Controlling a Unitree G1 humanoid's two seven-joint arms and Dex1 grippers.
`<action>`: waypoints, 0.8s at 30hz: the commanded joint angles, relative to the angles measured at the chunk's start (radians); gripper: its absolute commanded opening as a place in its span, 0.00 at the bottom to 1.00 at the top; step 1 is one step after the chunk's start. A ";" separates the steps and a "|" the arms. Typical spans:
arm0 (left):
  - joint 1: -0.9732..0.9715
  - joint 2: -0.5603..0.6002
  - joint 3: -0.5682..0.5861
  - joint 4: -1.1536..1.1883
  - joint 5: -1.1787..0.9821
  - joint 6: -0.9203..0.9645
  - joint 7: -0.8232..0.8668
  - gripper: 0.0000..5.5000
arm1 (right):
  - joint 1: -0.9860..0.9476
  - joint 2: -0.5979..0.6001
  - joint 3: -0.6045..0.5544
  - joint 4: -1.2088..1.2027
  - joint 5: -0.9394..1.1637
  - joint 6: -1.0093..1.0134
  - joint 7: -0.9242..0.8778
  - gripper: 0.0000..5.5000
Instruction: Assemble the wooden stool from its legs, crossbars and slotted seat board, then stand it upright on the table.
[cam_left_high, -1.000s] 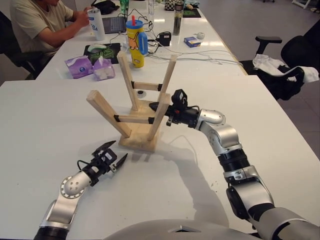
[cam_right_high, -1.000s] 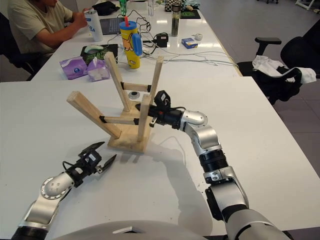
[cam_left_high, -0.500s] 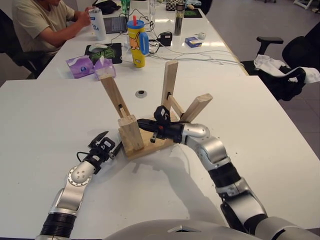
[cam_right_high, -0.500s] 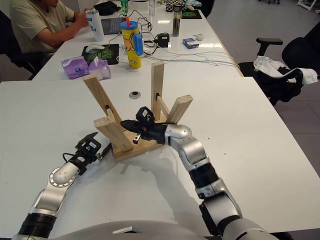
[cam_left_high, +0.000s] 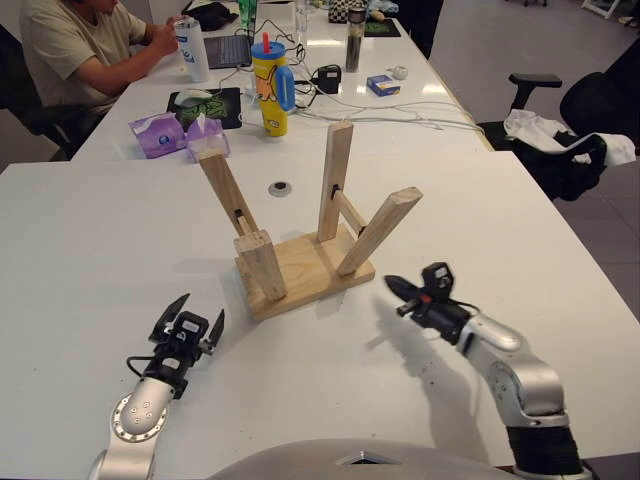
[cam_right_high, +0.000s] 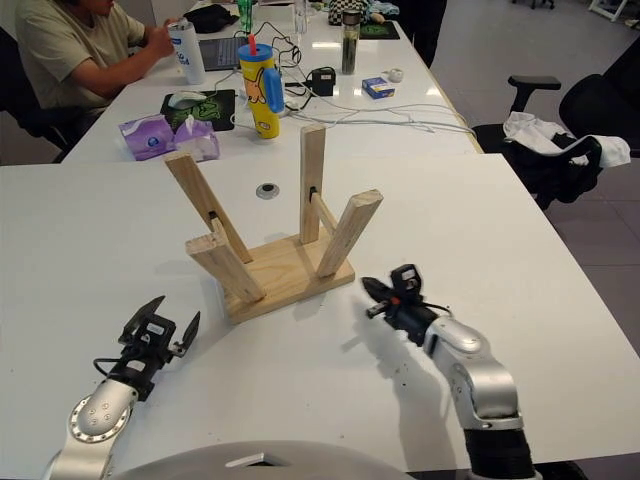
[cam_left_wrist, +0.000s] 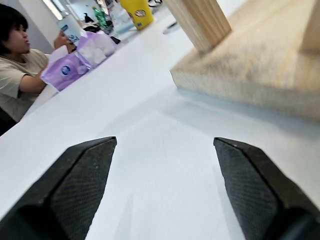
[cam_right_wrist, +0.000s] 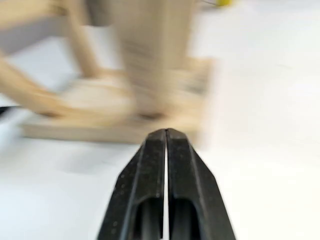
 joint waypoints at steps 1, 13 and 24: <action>-0.073 0.027 0.004 0.044 -0.015 -0.001 -0.034 0.66 | -0.120 -0.001 0.025 0.183 -0.077 -0.107 -0.016 0.00; -0.116 0.039 -0.078 0.070 -0.018 0.045 -0.122 0.66 | -0.279 0.040 0.170 0.448 -0.184 -0.245 0.066 0.00; -0.166 0.015 -0.159 0.000 -0.085 0.091 -0.196 0.66 | -0.271 0.062 0.195 0.409 -0.145 -0.225 0.140 0.00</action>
